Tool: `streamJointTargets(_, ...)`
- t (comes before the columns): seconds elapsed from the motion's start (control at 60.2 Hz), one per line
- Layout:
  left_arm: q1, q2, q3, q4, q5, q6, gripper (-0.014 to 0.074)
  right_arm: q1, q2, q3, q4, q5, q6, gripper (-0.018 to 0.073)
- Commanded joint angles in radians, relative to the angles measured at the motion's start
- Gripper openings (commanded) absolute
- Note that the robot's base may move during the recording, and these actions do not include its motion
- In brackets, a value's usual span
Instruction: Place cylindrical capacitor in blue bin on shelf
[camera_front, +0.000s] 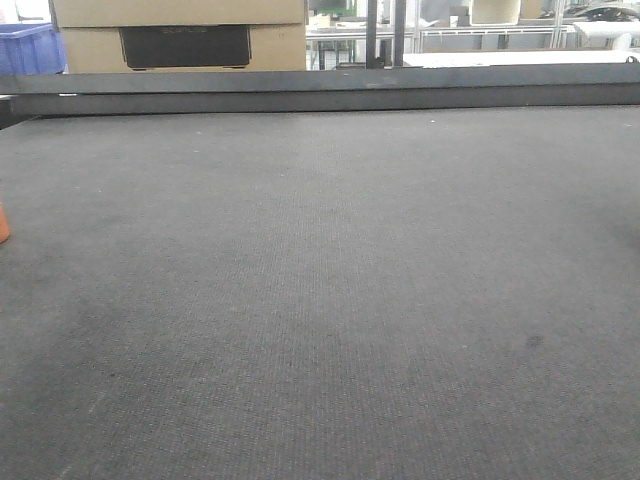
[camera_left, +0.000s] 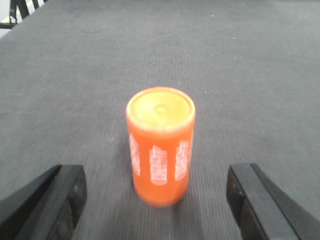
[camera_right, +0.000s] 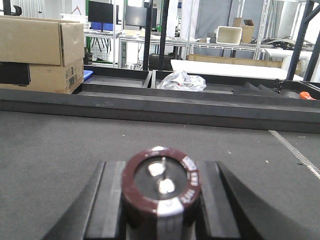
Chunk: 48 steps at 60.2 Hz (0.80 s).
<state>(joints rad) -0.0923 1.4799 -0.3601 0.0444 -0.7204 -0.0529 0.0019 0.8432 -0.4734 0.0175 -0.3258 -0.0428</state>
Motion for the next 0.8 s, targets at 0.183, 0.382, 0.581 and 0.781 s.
streamJointTargets(0.183,-0.007,0.179,-0.151,-0.020,-0.027,-0.003,0.0477,0.000,-0.005,-0.002,-0.008,-0.017,0.001,-0.0130)
streamJointTargets(0.382,-0.007,0.271,-0.227,-0.060,-0.025,-0.003,0.0477,0.000,-0.005,-0.002,-0.008,-0.016,0.001,-0.0130)
streamJointTargets(0.581,-0.007,0.304,-0.264,-0.060,-0.017,-0.003,0.0477,0.000,-0.005,-0.002,-0.008,-0.015,0.001,-0.0130)
streamJointTargets(0.781,-0.007,0.304,-0.264,-0.060,0.016,-0.003,0.0307,0.000,-0.005,-0.002,-0.008,-0.010,0.001,-0.0130)
